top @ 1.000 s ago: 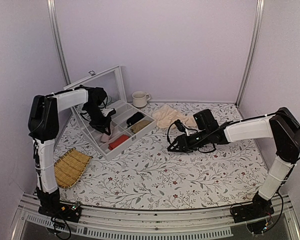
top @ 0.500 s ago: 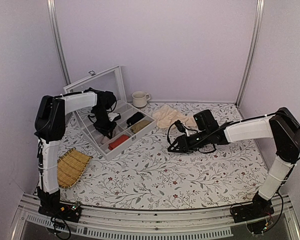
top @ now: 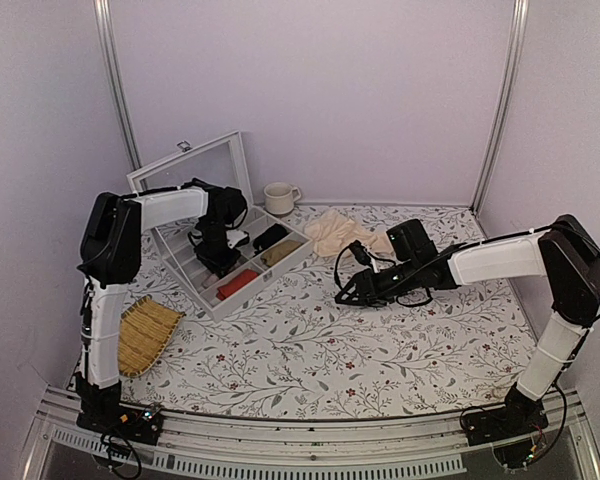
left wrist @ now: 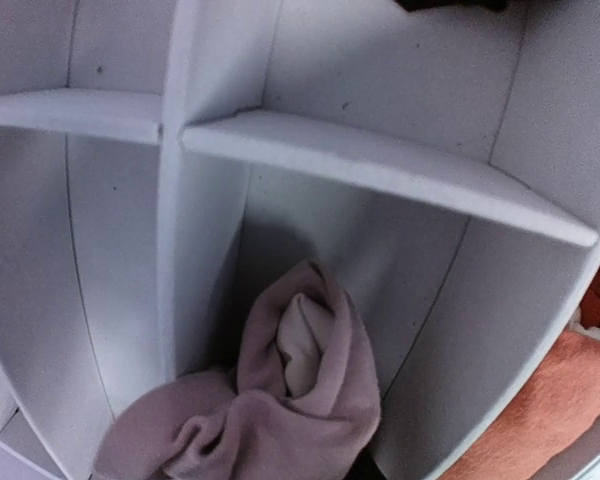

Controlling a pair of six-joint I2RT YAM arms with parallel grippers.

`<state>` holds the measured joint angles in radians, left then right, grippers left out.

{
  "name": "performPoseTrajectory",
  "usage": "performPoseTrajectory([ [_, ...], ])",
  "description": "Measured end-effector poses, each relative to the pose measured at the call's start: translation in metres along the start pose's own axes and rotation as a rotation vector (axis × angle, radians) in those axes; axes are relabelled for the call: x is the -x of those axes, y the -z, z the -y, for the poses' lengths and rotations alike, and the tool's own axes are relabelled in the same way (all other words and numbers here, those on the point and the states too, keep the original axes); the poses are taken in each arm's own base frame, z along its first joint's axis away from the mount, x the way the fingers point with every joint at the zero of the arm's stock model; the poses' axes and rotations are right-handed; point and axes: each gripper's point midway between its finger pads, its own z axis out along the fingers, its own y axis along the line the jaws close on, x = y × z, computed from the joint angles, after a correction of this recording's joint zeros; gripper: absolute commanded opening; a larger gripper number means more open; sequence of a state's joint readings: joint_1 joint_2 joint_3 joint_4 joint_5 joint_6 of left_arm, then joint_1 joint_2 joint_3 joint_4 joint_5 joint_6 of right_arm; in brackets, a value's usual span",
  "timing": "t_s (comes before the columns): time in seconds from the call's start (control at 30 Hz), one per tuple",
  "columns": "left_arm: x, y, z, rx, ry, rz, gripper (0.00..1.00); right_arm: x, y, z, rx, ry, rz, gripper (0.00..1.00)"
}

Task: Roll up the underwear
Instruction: Place the underwear in the storage box.

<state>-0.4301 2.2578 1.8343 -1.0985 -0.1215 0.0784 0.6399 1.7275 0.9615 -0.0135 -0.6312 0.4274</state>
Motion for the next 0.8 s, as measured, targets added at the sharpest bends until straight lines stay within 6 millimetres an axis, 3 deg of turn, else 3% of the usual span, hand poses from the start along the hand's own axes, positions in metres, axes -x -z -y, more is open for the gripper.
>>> performPoseTrajectory([
  [0.23,0.0006,0.0019,0.0002,0.013,-0.007,-0.008,0.00,-0.0001,-0.0001,-0.0002,0.001,-0.002,-0.001,0.44],
  [0.5,0.0018,0.0022,0.0025,-0.001,-0.003,-0.004,0.32,-0.0006,-0.0001,-0.0012,0.006,-0.002,-0.003,0.44],
  [0.63,0.0049,0.0006,0.0026,-0.002,-0.005,0.003,0.40,-0.0006,-0.0001,-0.0012,0.006,-0.002,-0.003,0.44],
  [0.8,0.0053,0.0006,0.0027,-0.002,-0.005,0.003,0.39,-0.0006,-0.0001,-0.0012,0.007,-0.002,-0.003,0.44],
])
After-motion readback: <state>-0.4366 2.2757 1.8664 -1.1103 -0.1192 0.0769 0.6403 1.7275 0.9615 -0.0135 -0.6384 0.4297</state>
